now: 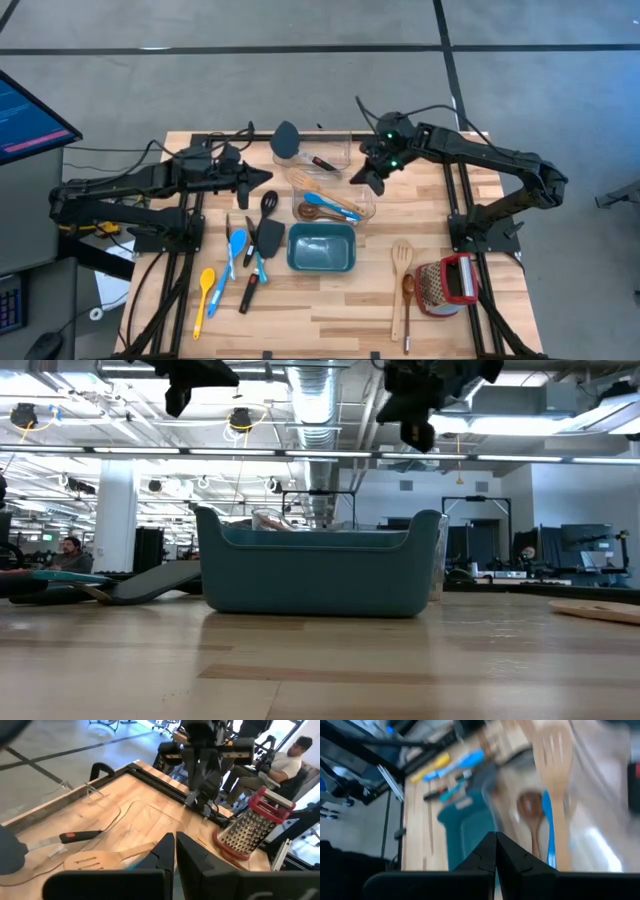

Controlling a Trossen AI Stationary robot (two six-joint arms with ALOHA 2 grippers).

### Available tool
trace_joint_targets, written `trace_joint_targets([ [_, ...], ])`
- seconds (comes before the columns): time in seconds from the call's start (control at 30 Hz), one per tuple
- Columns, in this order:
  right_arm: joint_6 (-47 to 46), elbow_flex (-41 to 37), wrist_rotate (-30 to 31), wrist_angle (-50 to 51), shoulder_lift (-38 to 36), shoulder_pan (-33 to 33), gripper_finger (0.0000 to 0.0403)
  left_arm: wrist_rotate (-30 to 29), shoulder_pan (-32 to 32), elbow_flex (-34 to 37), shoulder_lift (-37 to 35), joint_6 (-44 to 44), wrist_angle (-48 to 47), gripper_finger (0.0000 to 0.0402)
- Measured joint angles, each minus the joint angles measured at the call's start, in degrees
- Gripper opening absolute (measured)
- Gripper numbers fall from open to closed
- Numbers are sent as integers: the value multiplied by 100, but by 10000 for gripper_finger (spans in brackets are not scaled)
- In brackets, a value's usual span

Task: Pick & Place Kitchen Items
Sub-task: Put the patterned blue table knife into the blue bin

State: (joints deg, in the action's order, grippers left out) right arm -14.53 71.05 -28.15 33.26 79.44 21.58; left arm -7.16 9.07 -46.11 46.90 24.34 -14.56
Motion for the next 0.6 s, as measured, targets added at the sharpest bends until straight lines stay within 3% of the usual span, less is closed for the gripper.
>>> trace_joint_targets([
  [0.2, 102, 0, -4, -1017, -2, -17, 0, -13, 1, 0, 1, 177, 401, 3],
  [0.37, 713, 1, -39, -1289, -140, -17, 0, -54, -127, 0, -63, 637, 150, 2],
  [0.6, 1599, 2, -51, -945, -566, 134, 0, -1345, -874, -257, -171, 1680, -435, 1],
])
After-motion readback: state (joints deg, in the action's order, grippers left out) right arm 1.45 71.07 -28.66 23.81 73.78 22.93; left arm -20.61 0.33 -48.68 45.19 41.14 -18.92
